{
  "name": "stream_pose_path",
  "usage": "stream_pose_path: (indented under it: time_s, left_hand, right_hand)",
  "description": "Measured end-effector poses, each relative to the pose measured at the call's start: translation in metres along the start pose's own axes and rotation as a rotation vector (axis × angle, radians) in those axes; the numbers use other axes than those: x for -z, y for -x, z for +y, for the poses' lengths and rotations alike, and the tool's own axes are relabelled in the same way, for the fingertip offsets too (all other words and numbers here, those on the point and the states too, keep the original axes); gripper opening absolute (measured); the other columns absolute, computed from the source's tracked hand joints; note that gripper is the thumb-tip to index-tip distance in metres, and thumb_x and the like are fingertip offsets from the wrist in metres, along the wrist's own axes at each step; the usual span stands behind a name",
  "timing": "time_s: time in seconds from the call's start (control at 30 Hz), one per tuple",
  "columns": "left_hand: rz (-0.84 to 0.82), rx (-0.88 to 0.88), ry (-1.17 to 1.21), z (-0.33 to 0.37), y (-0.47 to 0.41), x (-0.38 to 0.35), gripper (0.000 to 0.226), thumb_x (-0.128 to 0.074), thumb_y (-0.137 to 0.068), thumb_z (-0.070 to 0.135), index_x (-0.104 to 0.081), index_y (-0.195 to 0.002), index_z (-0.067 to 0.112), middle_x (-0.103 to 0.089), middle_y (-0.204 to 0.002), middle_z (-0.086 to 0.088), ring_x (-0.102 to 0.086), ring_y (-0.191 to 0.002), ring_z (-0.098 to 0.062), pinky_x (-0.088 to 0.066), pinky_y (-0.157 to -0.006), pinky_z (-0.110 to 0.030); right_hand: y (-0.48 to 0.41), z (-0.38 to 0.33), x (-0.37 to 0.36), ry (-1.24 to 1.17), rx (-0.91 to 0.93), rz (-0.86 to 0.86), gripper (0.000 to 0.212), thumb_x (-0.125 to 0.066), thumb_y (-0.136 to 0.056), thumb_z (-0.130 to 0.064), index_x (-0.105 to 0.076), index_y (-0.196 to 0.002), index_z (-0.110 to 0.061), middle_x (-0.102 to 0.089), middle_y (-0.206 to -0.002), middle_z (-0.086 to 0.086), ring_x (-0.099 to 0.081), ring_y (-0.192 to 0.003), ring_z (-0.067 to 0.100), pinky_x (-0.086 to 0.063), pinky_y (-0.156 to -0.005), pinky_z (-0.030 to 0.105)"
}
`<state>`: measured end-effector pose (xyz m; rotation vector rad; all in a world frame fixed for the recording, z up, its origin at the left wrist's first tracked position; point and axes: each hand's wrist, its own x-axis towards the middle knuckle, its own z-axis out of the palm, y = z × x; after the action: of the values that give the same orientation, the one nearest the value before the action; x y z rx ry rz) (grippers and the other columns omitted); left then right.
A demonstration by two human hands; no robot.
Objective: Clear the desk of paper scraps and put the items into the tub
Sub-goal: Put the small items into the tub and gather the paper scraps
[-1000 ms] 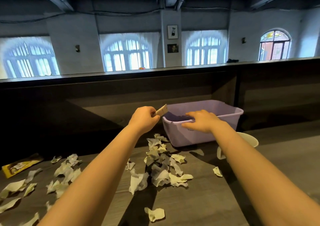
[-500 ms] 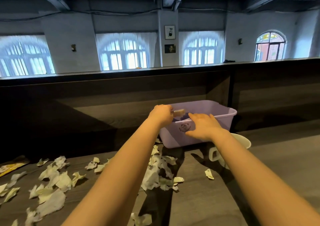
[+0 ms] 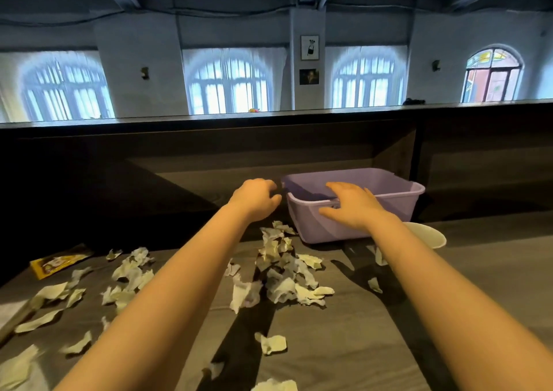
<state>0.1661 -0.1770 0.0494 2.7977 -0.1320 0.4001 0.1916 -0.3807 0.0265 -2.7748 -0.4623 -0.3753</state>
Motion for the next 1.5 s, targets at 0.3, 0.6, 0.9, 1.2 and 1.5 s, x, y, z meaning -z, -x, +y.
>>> stream_pose_path:
  time_s: [0.3, 0.6, 0.9, 1.2, 1.5]
  left_hand:
    - [0.037, 0.061, -0.108, -0.066, 0.088, 0.053, 0.042, -0.051, -0.093, 0.036, -0.052, -0.129, 0.015, -0.056, -0.129, -0.006, -0.053, -0.116, -0.022, -0.048, -0.097, -0.039]
    - [0.034, 0.250, -0.185, -0.171, 0.183, 0.068, 0.037, -0.053, -0.091, 0.038, -0.058, -0.120, 0.016, -0.058, -0.122, -0.004, -0.055, -0.109, -0.020, -0.049, -0.089, -0.035]
    - [0.046, 0.527, -0.138, -0.272, 0.237, 0.087, 0.036, -0.052, -0.091, 0.037, -0.061, -0.118, 0.014, -0.062, -0.120, -0.007, -0.056, -0.111, -0.024, -0.046, -0.089, -0.034]
    - [0.080, 0.447, -0.152, -0.286, 0.273, 0.082, 0.028, -0.054, -0.090, 0.041, -0.064, -0.103, 0.019, -0.057, -0.114, -0.002, -0.048, -0.110, -0.020, -0.040, -0.092, -0.034]
    - [-0.119, 0.405, -0.139, -0.274, 0.304, 0.060, 0.031, -0.057, -0.086, 0.044, -0.062, -0.108, 0.024, -0.050, -0.110, -0.002, -0.040, -0.113, -0.020, -0.039, -0.093, -0.034]
  right_hand:
    - [0.034, -0.105, -0.005, -0.023, 0.207, 0.003, 0.049, -0.051, -0.092, -0.043, -0.044, -0.137, -0.023, -0.047, -0.141, 0.001, -0.044, -0.127, 0.021, -0.042, -0.101, 0.040]
    - [0.068, -0.218, -0.047, -0.033, 0.384, -0.125, 0.048, -0.052, -0.093, -0.039, -0.042, -0.138, -0.023, -0.047, -0.140, 0.000, -0.046, -0.125, 0.019, -0.043, -0.099, 0.038]
    - [0.065, -0.306, -0.103, -0.031, 0.489, -0.219, 0.042, -0.050, -0.093, -0.039, -0.050, -0.131, -0.022, -0.054, -0.129, 0.002, -0.051, -0.116, 0.022, -0.047, -0.092, 0.038]
    - [0.105, -0.363, -0.127, 0.053, 0.594, -0.647, 0.075, -0.060, -0.065, -0.075, -0.059, -0.108, -0.013, -0.063, -0.100, 0.001, -0.059, -0.089, 0.018, -0.054, -0.080, 0.036]
    - [0.125, -0.369, -0.133, -0.098, 0.360, -0.761, 0.050, -0.073, -0.070, -0.055, -0.057, -0.078, -0.008, -0.056, -0.067, 0.002, -0.048, -0.056, 0.014, -0.039, -0.054, 0.025]
